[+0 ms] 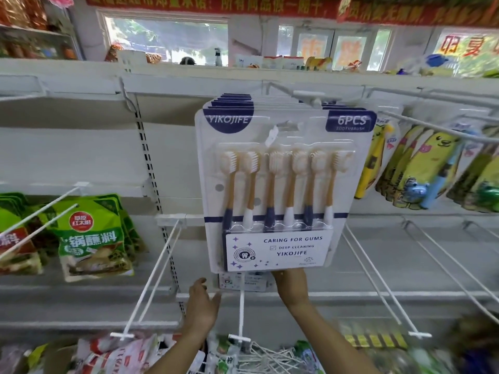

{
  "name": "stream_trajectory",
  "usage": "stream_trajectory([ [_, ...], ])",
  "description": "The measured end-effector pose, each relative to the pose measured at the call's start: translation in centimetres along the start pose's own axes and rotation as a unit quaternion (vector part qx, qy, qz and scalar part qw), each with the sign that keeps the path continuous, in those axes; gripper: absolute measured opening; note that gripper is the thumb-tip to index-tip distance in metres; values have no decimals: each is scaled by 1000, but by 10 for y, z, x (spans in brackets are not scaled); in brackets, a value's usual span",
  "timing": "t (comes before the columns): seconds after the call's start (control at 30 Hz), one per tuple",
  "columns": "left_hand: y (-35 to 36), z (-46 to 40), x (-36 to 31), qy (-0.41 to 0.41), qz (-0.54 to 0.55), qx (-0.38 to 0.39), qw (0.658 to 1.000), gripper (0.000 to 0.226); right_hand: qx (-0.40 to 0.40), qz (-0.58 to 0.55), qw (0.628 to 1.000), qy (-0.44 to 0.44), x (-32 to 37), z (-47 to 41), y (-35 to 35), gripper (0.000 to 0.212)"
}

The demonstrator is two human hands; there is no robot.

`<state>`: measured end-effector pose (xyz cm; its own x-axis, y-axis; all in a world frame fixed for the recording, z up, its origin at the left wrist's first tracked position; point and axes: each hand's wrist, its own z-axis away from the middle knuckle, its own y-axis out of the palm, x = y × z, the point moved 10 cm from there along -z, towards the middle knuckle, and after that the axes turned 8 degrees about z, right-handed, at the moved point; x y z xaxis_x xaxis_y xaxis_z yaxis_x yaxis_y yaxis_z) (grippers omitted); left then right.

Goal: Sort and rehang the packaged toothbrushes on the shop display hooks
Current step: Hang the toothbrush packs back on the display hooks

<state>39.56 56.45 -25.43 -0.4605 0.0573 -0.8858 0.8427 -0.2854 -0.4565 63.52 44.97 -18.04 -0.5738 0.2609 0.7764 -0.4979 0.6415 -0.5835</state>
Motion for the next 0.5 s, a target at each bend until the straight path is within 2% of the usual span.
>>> stream_trajectory([
  [0.07,-3,16,16,-15,33,-11,999,45,-8,89,995,48,-18,15,-9,20],
  [0.13,-2,34,25,-2,34,-15,999,39,-14,87,994,70,-32,38,-22,31],
  [0.23,8,68,13,69,-5,9,998,40,-1,117,992,45,-45,75,-41,37],
  [0.37,34,103,-18,153,-83,57,983,35,29,202,979,-20,-52,118,-73,34],
  [0.5,80,144,-62,275,-115,132,945,42,10,257,964,-62,-52,156,-115,33],
])
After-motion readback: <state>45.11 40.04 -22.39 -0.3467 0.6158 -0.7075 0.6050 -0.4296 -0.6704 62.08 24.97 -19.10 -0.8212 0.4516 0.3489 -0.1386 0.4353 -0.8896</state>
